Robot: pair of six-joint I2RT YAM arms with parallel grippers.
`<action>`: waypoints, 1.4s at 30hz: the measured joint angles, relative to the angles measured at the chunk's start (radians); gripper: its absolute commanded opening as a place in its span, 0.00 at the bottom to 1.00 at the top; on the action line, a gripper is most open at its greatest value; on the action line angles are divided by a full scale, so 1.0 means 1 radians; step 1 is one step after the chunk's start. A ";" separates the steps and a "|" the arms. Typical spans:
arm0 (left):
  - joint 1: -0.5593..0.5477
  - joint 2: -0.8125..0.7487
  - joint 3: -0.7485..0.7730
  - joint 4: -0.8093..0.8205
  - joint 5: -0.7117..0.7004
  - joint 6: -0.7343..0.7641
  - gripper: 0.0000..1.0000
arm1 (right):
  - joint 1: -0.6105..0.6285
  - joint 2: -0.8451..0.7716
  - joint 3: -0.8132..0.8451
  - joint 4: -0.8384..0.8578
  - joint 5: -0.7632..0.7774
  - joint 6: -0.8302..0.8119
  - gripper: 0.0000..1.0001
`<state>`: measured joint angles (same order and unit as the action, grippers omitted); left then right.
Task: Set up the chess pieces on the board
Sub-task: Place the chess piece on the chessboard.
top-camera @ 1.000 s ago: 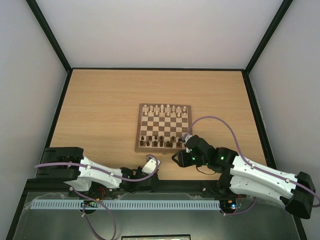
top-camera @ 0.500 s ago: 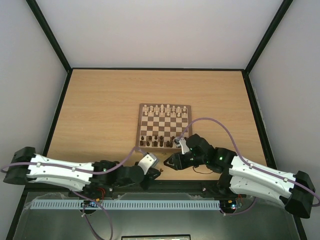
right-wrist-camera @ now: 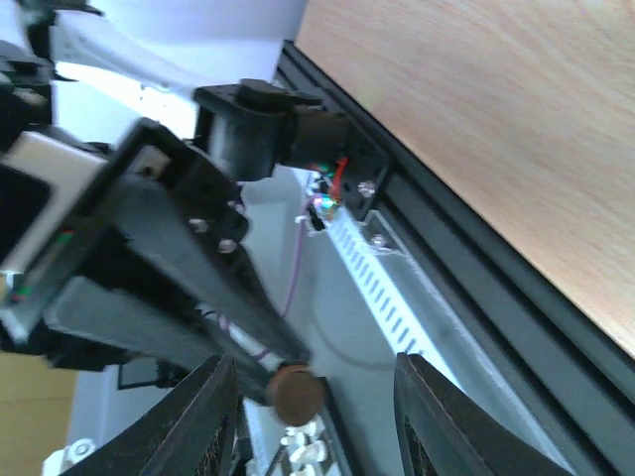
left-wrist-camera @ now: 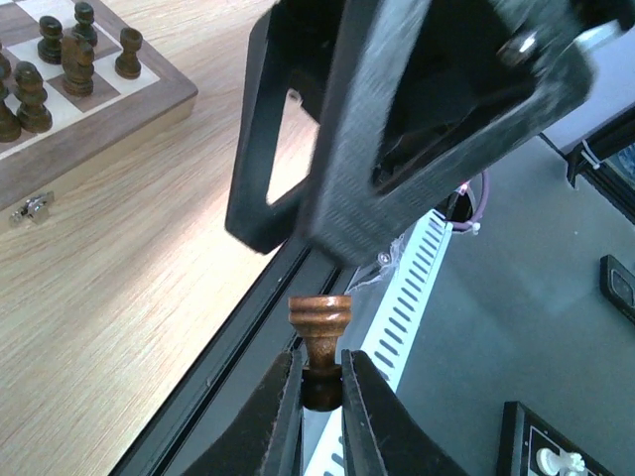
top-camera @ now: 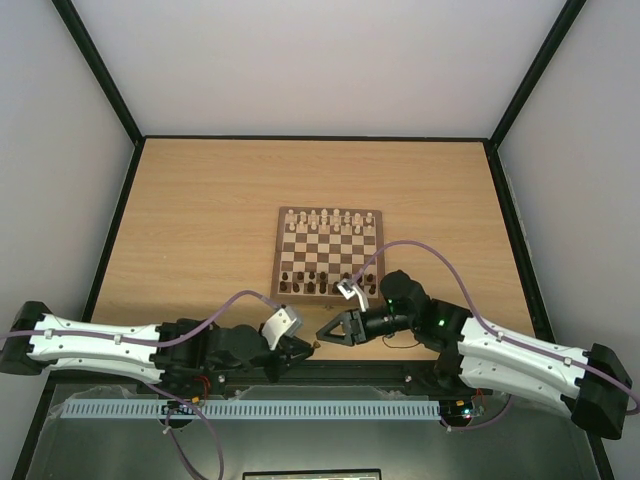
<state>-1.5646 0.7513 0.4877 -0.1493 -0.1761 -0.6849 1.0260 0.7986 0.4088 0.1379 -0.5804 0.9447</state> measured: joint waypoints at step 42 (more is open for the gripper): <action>0.001 -0.031 -0.031 0.019 0.057 0.050 0.02 | 0.016 0.095 -0.048 0.187 -0.174 0.125 0.27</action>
<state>-1.5635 0.7208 0.4568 -0.1303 -0.1192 -0.6350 1.0420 0.8940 0.3607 0.3244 -0.7540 1.0695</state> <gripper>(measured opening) 0.109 0.316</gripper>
